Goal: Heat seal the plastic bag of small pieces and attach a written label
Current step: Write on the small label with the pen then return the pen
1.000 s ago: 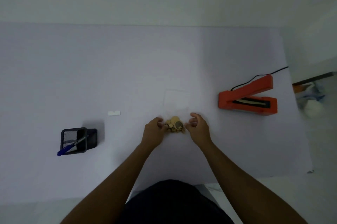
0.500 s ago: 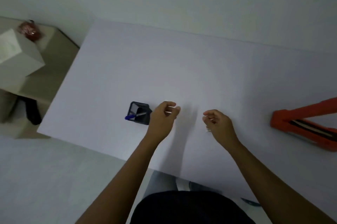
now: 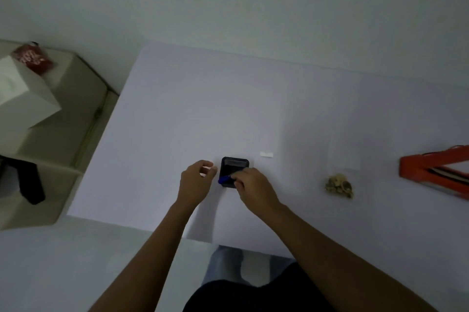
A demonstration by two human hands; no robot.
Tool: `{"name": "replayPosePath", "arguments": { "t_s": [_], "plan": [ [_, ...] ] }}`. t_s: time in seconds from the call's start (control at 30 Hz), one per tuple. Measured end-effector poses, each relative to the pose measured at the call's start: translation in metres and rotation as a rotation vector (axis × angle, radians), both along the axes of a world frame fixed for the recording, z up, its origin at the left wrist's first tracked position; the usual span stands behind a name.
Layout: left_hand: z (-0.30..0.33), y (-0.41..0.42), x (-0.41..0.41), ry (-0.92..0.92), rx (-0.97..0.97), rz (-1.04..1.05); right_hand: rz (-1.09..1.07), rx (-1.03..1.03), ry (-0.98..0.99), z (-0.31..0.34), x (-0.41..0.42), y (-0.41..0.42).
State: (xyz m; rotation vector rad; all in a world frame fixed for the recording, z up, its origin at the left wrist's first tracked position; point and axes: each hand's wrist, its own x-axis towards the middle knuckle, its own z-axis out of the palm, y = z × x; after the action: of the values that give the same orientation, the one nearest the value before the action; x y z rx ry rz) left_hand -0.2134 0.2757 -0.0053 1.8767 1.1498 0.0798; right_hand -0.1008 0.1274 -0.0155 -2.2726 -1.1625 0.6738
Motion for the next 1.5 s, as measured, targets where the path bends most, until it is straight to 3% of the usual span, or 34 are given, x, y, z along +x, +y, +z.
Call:
{"name": "replayPosePath", "arguments": {
  "t_s": [0.2,0.4,0.5,0.63,0.7,0.8,0.97,1.13,1.23,1.3,1.37,1.4,1.5],
  "plan": [
    [-0.015,0.017,0.010,0.022,-0.089,-0.213,0.045,-0.193,-0.159,-0.011,-0.005,0.037],
    [-0.020,0.018,0.019,0.105,0.031,-0.322,0.095,-0.379,-0.202,-0.003,-0.002,0.053],
    [-0.016,0.019,0.023,0.139,0.125,-0.367,0.070,-0.320,-0.162,-0.010,-0.002,0.047],
    [-0.014,0.033,0.026,0.144,0.175,-0.358,-0.114,0.006,-0.154,-0.009,-0.005,0.033],
    [-0.015,0.047,0.027,0.143,0.195,-0.362,-0.240,0.150,-0.058,-0.001,-0.010,0.025],
    [-0.017,0.068,0.025,0.156,0.213,-0.352,-0.497,0.336,0.243,0.021,-0.016,0.017],
    [-0.021,0.093,0.019,0.191,0.218,-0.300,-0.906,0.495,0.706,0.047,-0.010,0.007],
    [-0.007,0.093,0.024,0.298,0.346,-0.305,-1.009,0.551,0.913,0.053,0.002,0.002],
    [0.016,0.077,0.029,0.152,0.377,-0.292,-1.004,0.553,0.950,0.055,0.005,0.002],
    [0.033,0.064,0.034,-0.034,0.165,-0.384,-1.016,0.561,0.984,0.056,0.005,0.004],
    [0.047,0.045,0.041,-0.144,-0.187,-0.500,-1.039,0.575,1.026,0.058,0.006,0.004],
    [0.049,0.037,0.044,-0.162,-0.262,-0.544,-1.051,0.590,1.049,0.058,0.006,0.004],
    [0.045,0.020,0.050,-0.180,-0.236,-0.609,-1.100,0.636,1.108,0.059,0.008,0.001]
  ]
}}
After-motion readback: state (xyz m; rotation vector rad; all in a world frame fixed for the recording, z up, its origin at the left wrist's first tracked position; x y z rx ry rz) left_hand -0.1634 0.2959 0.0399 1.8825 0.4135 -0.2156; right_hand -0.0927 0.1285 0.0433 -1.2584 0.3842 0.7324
